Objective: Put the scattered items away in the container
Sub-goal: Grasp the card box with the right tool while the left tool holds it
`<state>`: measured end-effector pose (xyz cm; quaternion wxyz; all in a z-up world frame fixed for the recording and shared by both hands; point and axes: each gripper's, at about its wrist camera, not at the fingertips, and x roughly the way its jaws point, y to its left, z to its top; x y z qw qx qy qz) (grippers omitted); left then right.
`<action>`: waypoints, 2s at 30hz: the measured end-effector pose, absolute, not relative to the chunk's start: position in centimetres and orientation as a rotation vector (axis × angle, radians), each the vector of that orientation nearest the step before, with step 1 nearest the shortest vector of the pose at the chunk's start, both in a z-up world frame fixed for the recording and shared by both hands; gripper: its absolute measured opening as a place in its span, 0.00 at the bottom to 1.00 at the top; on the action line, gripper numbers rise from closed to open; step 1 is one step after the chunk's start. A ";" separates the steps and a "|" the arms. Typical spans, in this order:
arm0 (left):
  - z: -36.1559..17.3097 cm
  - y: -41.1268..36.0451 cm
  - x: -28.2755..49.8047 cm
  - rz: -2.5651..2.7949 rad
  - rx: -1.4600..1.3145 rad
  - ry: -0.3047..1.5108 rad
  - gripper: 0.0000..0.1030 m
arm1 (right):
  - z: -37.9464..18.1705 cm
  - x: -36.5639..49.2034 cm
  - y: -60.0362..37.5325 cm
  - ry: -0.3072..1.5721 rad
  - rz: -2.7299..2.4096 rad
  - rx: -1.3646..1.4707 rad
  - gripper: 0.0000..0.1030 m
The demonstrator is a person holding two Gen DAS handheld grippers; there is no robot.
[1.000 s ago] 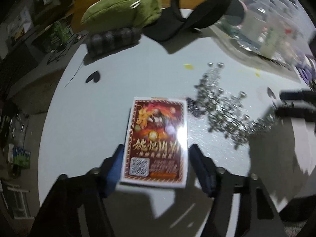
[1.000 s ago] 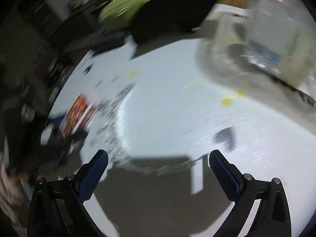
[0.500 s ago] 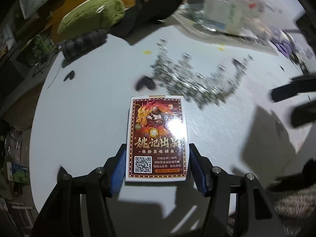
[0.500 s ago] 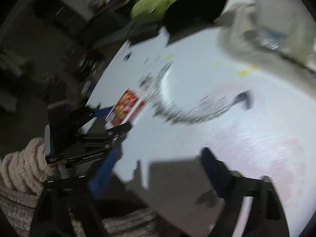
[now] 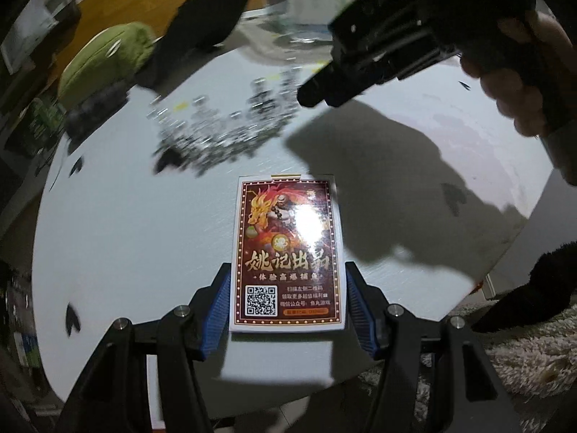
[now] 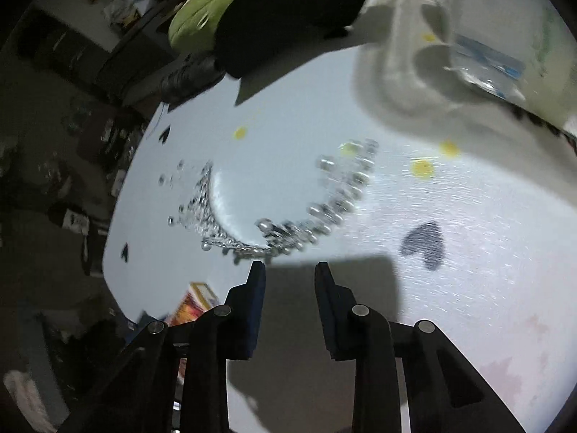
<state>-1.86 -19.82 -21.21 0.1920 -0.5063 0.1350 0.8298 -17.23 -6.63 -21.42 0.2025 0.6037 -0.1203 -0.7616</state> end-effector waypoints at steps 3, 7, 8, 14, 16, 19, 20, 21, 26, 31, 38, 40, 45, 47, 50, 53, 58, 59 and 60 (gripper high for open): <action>-21.2 -18.0 -2.2 2.296 -1.392 0.405 0.57 | -20.8 -15.6 -3.5 -0.399 -2.155 1.689 0.28; -21.3 -14.9 -2.8 2.238 -1.349 0.448 0.57 | -21.2 -12.0 2.4 -0.571 -2.203 1.757 0.28; -21.3 -13.9 -3.0 2.222 -1.339 0.458 0.57 | -21.4 -10.7 4.1 -0.628 -2.218 1.769 0.28; -21.4 -7.8 -4.0 2.110 -1.261 0.518 0.57 | -21.6 -5.0 12.0 -0.985 -2.256 1.798 0.28; -21.4 -5.8 -4.5 2.067 -1.247 0.510 0.57 | -21.6 -3.7 13.9 -1.108 -2.248 1.781 0.28; -21.3 -3.1 -5.0 2.007 -1.239 0.473 0.57 | -21.8 -1.9 16.3 -1.275 -2.233 1.746 0.28; -21.2 -2.2 -4.8 1.993 -1.230 0.476 0.57 | -21.9 -1.6 16.8 -1.303 -2.233 1.742 0.28; -21.2 -1.2 -4.7 1.979 -1.221 0.479 0.57 | -22.1 -1.3 17.3 -1.332 -2.232 1.737 0.31; -21.1 3.1 -3.6 1.917 -1.160 0.533 0.57 | -22.6 0.2 19.4 -1.454 -2.220 1.717 0.67; -21.0 5.2 -4.1 1.830 -1.201 0.399 0.57 | -24.1 1.3 21.2 -1.604 -2.104 1.681 0.67; -21.1 5.0 -5.9 1.717 -1.308 0.157 0.57 | -26.1 1.3 22.5 -1.800 -1.920 1.609 0.67; -21.1 4.7 -6.4 1.688 -1.331 0.098 0.57 | -26.4 0.6 22.4 -1.809 -1.882 1.600 0.66; -21.6 3.8 -7.6 1.598 -1.376 -0.026 0.57 | -26.6 -1.7 21.9 -1.767 -1.819 1.628 0.54; -21.7 3.5 -7.9 1.569 -1.380 -0.048 0.57 | -26.7 -2.5 21.5 -1.742 -1.788 1.653 0.47; -21.6 3.5 -7.8 1.540 -1.371 -0.024 0.57 | -26.7 -3.5 20.8 -1.687 -1.751 1.702 0.43; -21.5 3.7 -7.8 1.514 -1.353 0.012 0.57 | -26.9 -4.0 20.4 -1.653 -1.707 1.768 0.27; -21.2 4.2 -7.4 1.484 -1.312 0.110 0.57 | -27.1 -4.0 20.1 -1.685 -1.644 1.825 0.24; -21.1 4.2 -7.3 1.485 -1.305 0.132 0.58 | -26.9 -3.8 20.0 -1.698 -1.648 1.817 0.24; -20.9 4.1 -7.1 1.495 -1.298 0.157 0.60 | -26.8 -3.7 19.9 -1.711 -1.652 1.809 0.23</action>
